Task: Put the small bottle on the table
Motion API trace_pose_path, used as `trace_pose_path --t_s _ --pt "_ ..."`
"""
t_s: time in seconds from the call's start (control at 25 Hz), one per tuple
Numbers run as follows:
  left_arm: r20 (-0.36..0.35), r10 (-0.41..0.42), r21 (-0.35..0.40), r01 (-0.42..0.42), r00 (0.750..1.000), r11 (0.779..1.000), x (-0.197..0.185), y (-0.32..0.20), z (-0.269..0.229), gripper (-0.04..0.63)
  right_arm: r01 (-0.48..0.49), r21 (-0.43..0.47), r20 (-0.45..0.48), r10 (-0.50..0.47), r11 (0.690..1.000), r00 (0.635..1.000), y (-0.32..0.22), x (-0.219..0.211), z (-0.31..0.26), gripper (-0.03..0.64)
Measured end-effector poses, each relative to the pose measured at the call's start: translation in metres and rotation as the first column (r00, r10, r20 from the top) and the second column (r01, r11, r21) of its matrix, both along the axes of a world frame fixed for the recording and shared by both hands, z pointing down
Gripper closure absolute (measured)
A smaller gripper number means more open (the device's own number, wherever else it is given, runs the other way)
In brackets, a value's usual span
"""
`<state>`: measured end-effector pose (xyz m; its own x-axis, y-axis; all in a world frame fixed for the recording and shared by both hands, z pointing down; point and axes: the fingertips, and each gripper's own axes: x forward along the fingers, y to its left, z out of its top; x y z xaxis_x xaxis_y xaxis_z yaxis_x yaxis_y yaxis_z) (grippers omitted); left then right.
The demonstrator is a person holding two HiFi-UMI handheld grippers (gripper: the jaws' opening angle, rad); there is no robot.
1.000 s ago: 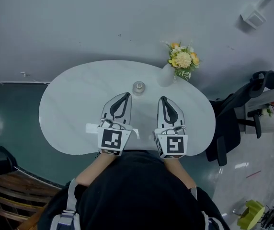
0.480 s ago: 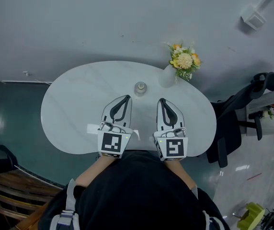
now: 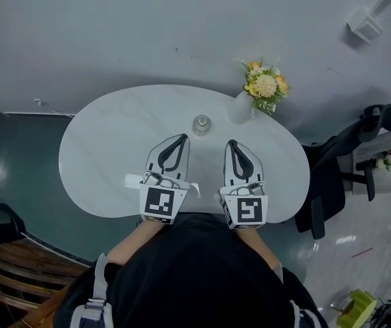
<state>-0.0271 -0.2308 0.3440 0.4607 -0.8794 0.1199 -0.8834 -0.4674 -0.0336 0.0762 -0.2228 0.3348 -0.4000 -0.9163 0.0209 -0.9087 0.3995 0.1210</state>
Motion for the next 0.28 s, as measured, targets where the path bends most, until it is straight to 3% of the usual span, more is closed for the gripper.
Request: trace_pose_path --t_s 0.28 --pt "0.003 0.011 0.000 -0.011 1.000 1.000 0.003 -0.001 0.004 0.588 0.012 -0.037 -0.023 -0.013 0.999 1.000 0.000 0.000 0.011 0.595"
